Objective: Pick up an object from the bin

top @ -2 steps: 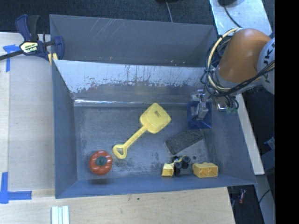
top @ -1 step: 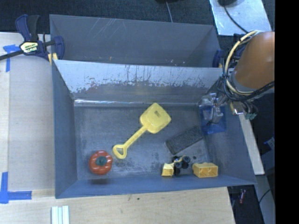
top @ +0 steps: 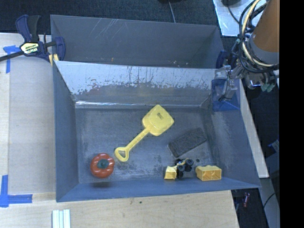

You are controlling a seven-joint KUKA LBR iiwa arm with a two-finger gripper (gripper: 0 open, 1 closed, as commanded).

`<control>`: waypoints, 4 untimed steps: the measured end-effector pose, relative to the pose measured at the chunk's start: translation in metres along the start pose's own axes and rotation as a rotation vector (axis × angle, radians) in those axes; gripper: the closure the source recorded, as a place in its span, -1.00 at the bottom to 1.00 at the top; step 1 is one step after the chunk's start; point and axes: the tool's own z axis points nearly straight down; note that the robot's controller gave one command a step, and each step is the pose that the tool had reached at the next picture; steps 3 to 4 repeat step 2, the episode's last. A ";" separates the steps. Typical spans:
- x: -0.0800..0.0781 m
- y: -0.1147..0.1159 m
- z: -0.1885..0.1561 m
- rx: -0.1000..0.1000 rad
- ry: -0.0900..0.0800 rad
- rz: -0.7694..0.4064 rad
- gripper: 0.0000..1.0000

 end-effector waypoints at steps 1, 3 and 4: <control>0.060 0.032 0.139 0.004 -0.003 -0.135 1.00; 0.022 0.065 0.064 0.003 -0.010 0.006 1.00; 0.022 0.065 0.064 0.003 -0.010 0.006 1.00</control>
Offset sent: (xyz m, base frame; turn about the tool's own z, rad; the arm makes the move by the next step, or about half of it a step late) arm -0.0229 0.0648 -0.0661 0.0056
